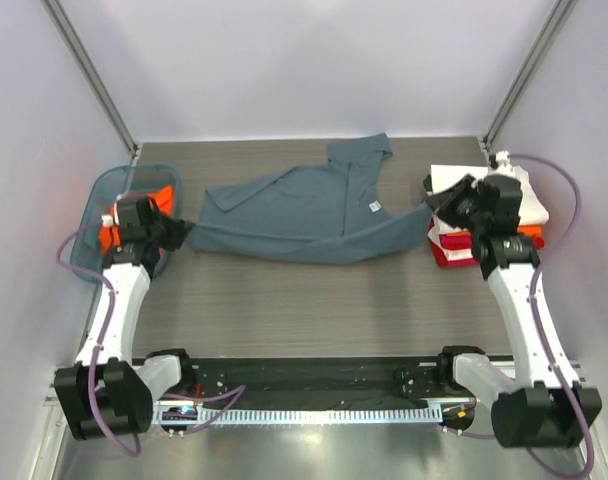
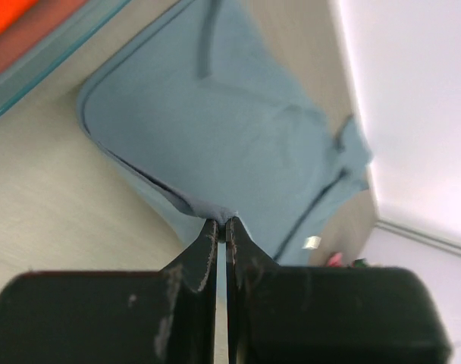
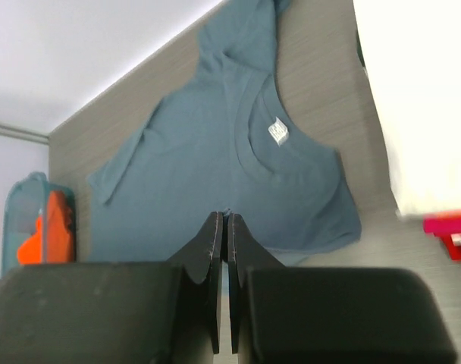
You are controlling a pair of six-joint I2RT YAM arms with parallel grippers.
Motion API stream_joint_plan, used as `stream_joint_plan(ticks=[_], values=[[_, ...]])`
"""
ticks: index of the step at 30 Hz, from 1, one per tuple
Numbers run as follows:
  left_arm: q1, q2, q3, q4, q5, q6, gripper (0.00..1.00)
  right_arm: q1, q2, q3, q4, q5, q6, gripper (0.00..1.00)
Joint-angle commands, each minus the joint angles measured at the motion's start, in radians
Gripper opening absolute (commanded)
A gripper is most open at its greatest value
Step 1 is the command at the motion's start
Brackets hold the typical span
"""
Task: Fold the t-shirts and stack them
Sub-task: Flatten the tshirt out
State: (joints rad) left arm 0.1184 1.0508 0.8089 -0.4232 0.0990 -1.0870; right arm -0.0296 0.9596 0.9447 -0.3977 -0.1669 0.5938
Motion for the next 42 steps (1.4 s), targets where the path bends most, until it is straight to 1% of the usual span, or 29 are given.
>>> stream_joint_plan(ticks=[1,2,4,5,6,8,9,10,12,13,14,15,16,18,19,21,23,24,26,27,29,30,31,34,36,39,40,41,42], values=[[0.007,0.080,0.266,0.013,0.010,0.044,0.00,-0.004,0.083,0.300,0.082,0.020,-0.017,0.01],[0.006,0.096,0.403,-0.012,0.013,0.065,0.00,-0.004,0.100,0.356,0.080,0.021,-0.017,0.01],[0.007,0.117,0.522,-0.078,0.005,0.081,0.00,-0.003,0.117,0.458,0.083,0.015,-0.014,0.01],[0.007,0.115,0.583,-0.098,-0.007,0.090,0.00,-0.003,0.117,0.544,0.091,0.014,-0.018,0.01],[0.009,0.107,0.678,-0.118,-0.008,0.093,0.00,-0.003,0.102,0.583,0.091,0.010,-0.025,0.01],[0.007,0.072,0.758,-0.158,-0.008,0.098,0.00,-0.003,0.065,0.665,0.120,0.000,-0.052,0.01],[0.007,0.054,0.804,-0.158,0.002,0.101,0.00,-0.003,0.042,0.680,0.137,-0.002,-0.060,0.01],[0.009,-0.004,0.814,-0.149,0.002,0.099,0.00,-0.004,-0.023,0.689,0.160,-0.002,-0.068,0.01],[0.007,-0.076,0.814,-0.117,-0.016,0.098,0.00,-0.003,-0.093,0.687,0.241,0.006,-0.087,0.01],[0.007,-0.112,0.806,-0.083,-0.028,0.098,0.01,-0.003,-0.167,0.686,0.270,0.010,-0.095,0.01],[0.009,-0.182,0.802,-0.069,-0.048,0.098,0.00,-0.003,-0.198,0.684,0.324,0.021,-0.103,0.01],[0.007,-0.211,0.799,-0.057,-0.082,0.096,0.00,-0.003,-0.229,0.686,0.345,0.029,-0.117,0.01],[0.007,-0.234,0.803,-0.042,-0.090,0.095,0.00,-0.003,-0.248,0.697,0.355,0.039,-0.124,0.01],[0.007,-0.282,0.815,-0.037,-0.139,0.093,0.01,-0.001,-0.256,0.770,0.329,0.052,-0.150,0.01],[0.007,-0.287,0.825,-0.038,-0.154,0.091,0.00,-0.001,-0.251,0.816,0.315,0.053,-0.158,0.01],[0.007,-0.261,0.858,-0.045,-0.153,0.090,0.00,-0.001,-0.226,0.839,0.304,0.084,-0.160,0.01],[0.006,-0.226,0.887,-0.084,-0.134,0.085,0.00,0.000,-0.170,0.884,0.265,0.110,-0.144,0.01],[0.007,-0.183,0.891,-0.118,-0.128,0.081,0.00,-0.001,-0.142,0.904,0.241,0.116,-0.141,0.01],[0.007,-0.146,0.866,-0.147,-0.127,0.075,0.00,-0.001,-0.092,0.942,0.183,0.115,-0.108,0.01],[0.007,-0.124,0.840,-0.167,-0.136,0.070,0.00,-0.001,-0.037,0.944,0.168,0.103,-0.092,0.01],[0.007,-0.111,0.739,-0.181,-0.180,0.047,0.01,-0.001,0.014,0.915,0.140,0.066,-0.037,0.01],[0.007,-0.101,0.695,-0.164,-0.188,0.042,0.00,-0.001,0.055,0.893,0.134,0.057,-0.022,0.01],[0.007,-0.100,0.606,-0.145,-0.188,0.041,0.00,-0.001,0.076,0.844,0.129,0.041,-0.009,0.01],[0.007,-0.071,0.468,-0.071,-0.177,0.006,0.00,-0.001,0.151,0.755,0.129,0.044,0.027,0.01],[0.006,-0.040,0.431,-0.010,-0.159,-0.020,0.00,-0.001,0.197,0.744,0.129,0.044,0.035,0.01],[0.007,0.053,0.466,0.043,-0.137,-0.037,0.00,-0.001,0.306,0.810,0.129,0.046,0.038,0.01],[0.007,0.089,0.536,0.049,-0.131,-0.042,0.00,-0.003,0.336,0.891,0.126,0.044,0.038,0.01],[0.009,0.154,0.585,0.050,-0.124,-0.044,0.00,-0.004,0.411,0.948,0.120,0.043,0.038,0.01],[0.007,0.196,0.639,0.050,-0.113,-0.042,0.00,-0.006,0.450,1.012,0.111,0.037,0.040,0.01]])
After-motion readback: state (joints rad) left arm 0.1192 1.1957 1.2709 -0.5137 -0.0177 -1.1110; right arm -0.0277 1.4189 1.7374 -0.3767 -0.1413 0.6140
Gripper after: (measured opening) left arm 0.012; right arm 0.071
